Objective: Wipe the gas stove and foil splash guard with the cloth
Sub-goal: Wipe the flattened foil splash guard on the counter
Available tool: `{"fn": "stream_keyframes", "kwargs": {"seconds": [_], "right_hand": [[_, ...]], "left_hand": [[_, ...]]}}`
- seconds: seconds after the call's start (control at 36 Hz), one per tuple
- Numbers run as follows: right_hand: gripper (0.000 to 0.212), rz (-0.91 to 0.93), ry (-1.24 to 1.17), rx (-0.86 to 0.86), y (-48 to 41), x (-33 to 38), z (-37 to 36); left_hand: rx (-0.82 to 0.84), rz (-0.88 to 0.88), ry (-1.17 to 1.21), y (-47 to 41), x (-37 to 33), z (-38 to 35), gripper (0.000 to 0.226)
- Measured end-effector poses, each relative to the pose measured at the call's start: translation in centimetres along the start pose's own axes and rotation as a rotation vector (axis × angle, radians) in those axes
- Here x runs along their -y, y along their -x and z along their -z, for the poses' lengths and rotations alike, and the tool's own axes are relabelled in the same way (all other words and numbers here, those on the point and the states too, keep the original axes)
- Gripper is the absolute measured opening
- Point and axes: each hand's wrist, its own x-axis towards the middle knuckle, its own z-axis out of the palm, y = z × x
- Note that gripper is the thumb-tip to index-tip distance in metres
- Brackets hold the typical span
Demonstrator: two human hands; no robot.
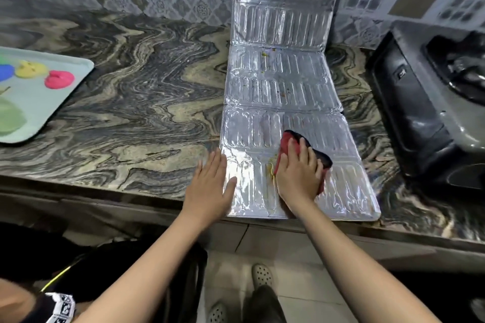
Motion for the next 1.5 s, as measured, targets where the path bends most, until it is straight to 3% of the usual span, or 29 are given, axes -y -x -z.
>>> {"fn": "stream_keyframes", "kwargs": {"seconds": [0.11, 0.36, 0.58, 0.72, 0.83, 0.92, 1.06, 1.17, 1.22, 1.36, 1.5], "right_hand": [[0.049, 0.046, -0.009, 0.013, 0.5, 1.2, -0.6], [0.049, 0.036, -0.013, 0.020, 1.1, 3.4, -1.1], [0.049, 0.323, 0.022, 0.105, 2.1, 5.3, -1.8], [0.059, 0.609, 0.034, 0.198, 3.1, 4.8, -1.2], [0.053, 0.783, 0.013, 0.279, 3.0, 1.7, 0.1], [0.052, 0.734, -0.016, 0.274, 1.8, -1.6, 1.3], [0.054, 0.446, -0.046, 0.117, -0.2, -6.9, 3.0], [0.061, 0.283, -0.050, 0.034, 0.2, -7.9, 3.2], [0.063, 0.224, -0.041, 0.005, 0.8, -7.7, 3.0], [0.059, 0.102, 0.005, -0.026, 2.8, -7.5, 2.7], [0.054, 0.082, 0.059, -0.007, 5.2, -6.9, 2.5]], "left_hand": [[0.058, -0.084, -0.007, 0.4, 1.9, 1.2, 0.075], [0.012, -0.136, 0.068, 2.0, 3.4, 1.3, 0.077], [-0.121, -0.046, -0.008, 2.8, 2.8, 0.2, 0.068], [-0.124, -0.026, -0.005, 2.7, 2.8, 0.1, 0.068], [-0.101, -0.033, -0.018, 2.8, 2.9, 0.1, 0.072], [-0.077, -0.040, -0.041, 2.8, 3.0, 0.2, 0.075], [-0.095, -0.009, 0.008, 2.9, 2.2, 0.7, 0.073], [-0.199, 0.092, 0.099, 1.4, 0.4, 2.0, 0.040], [-0.241, 0.105, 0.114, 0.1, -0.6, 2.4, 0.034], [-0.146, 0.103, 0.143, -2.9, -1.5, 1.4, 0.049], [-0.062, 0.062, 0.020, -2.7, -0.9, -0.2, 0.060]]}}
